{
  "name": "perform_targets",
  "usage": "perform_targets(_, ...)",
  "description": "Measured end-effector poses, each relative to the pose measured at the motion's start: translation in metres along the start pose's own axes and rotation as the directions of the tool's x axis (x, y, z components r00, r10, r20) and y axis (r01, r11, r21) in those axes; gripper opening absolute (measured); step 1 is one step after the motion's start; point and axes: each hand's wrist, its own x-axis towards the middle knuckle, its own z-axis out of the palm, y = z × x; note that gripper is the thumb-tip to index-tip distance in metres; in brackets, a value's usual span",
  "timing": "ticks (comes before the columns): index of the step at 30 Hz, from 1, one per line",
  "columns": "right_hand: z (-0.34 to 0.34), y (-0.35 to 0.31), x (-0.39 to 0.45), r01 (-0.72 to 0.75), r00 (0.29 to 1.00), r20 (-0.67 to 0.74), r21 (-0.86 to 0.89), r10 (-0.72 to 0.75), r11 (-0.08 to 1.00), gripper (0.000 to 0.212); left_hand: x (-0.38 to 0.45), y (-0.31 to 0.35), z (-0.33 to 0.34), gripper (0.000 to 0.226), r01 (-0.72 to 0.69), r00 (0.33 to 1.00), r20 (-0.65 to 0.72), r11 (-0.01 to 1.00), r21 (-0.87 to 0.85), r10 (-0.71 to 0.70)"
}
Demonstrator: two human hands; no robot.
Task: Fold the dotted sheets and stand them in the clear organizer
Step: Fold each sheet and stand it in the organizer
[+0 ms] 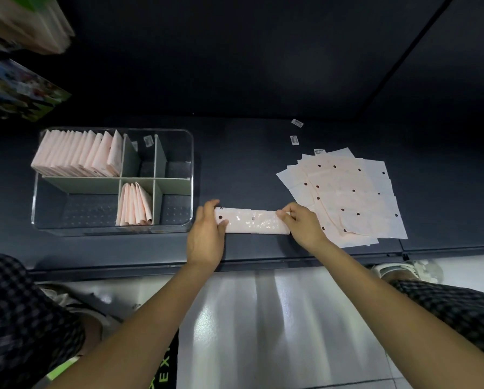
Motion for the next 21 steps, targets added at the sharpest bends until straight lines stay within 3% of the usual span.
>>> perform_targets(3, 0.000, -0.002, 0.006, -0.043, 0.999, 0.012, -0.069, 0.044, 0.997, 0.020, -0.007, 0.002, 0.005, 0.048, -0.210, 0.977, -0.008, 0.965, 0.159, 0.214)
perform_targets(6, -0.001, -0.005, 0.011, -0.070, 0.997, 0.026, -0.125, 0.074, 0.990, 0.021, -0.012, 0.000, 0.015, 0.056, -0.436, 0.897, 0.241, 0.832, 0.342, 0.371)
perform_targets(8, -0.001, -0.007, 0.013, -0.072, 0.996, 0.036, -0.157, 0.078, 0.985, 0.022, -0.013, -0.005, 0.022, 0.065, -0.510, 0.849, 0.391, 0.741, 0.437, 0.354)
perform_targets(11, 0.000, -0.009, 0.013, -0.074, 0.996, 0.038, -0.208, 0.084, 0.975, 0.021, -0.011, -0.009, 0.025, 0.073, -0.515, 0.833, 0.482, 0.697, 0.498, 0.272)
perform_targets(21, 0.005, -0.015, 0.008, -0.133, 0.991, -0.031, -0.209, 0.129, 0.969, 0.024, -0.005, -0.030, 0.016, 0.068, -0.623, 0.767, 0.553, 0.586, 0.518, 0.326)
